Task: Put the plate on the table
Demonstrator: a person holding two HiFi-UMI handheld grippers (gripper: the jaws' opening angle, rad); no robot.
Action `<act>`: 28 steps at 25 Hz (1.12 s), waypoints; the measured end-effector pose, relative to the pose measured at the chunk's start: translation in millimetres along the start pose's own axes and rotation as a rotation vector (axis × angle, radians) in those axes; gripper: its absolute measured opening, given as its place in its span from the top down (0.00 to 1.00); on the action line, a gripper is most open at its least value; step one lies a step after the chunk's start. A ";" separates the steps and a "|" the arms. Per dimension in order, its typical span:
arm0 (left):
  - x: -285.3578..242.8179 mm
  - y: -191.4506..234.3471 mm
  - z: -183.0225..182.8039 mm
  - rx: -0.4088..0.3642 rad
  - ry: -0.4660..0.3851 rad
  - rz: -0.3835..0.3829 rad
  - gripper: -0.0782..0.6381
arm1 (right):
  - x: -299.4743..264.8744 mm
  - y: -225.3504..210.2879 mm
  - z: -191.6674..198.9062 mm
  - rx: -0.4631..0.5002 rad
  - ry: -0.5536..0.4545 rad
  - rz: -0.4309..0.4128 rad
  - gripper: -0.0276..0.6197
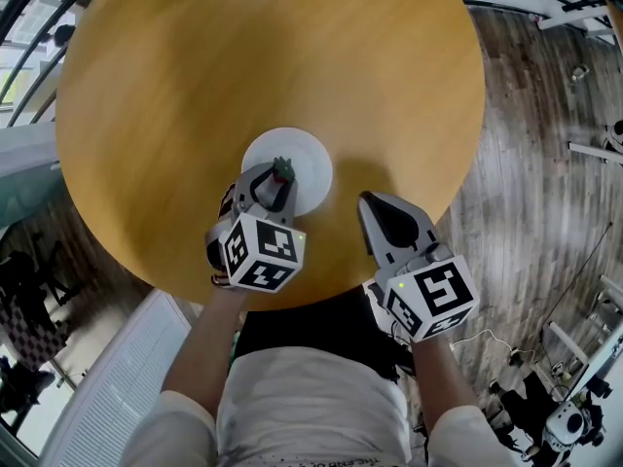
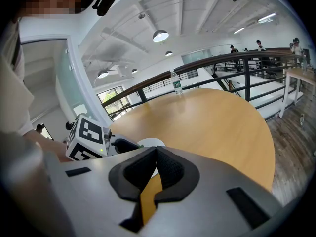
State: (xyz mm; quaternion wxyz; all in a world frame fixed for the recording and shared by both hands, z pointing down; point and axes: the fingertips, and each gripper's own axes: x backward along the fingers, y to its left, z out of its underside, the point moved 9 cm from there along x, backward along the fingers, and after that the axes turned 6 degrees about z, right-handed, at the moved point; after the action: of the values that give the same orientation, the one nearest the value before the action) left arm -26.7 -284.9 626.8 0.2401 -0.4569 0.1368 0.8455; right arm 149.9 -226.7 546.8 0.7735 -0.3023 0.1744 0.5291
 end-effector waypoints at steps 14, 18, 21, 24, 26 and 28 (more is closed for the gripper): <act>10.3 -2.4 -1.6 0.026 -0.023 0.006 0.60 | 6.6 -1.4 -3.6 0.006 -0.017 -0.008 0.93; 35.7 -4.9 2.1 0.075 -0.060 0.021 0.60 | 18.7 9.1 -9.5 0.025 -0.025 -0.007 0.93; 65.3 -4.8 5.9 0.144 -0.122 0.036 0.60 | 28.5 22.4 -14.1 0.051 -0.037 -0.014 0.93; 90.6 -12.2 -5.3 0.139 -0.188 0.004 0.62 | 43.6 23.1 -17.4 0.070 -0.047 -0.024 0.93; 104.6 -19.9 -14.7 0.145 -0.232 -0.016 0.70 | 56.4 21.2 -17.9 0.077 -0.054 -0.027 0.93; 121.3 -25.7 -21.4 0.167 -0.280 -0.025 0.78 | 68.7 23.4 -20.0 0.089 -0.069 -0.029 0.93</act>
State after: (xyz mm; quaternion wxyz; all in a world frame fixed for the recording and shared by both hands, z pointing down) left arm -54.6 -238.8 513.2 0.3046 -0.3149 0.1661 0.8835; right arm 155.4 -184.7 484.5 0.7993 -0.2516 0.1665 0.5197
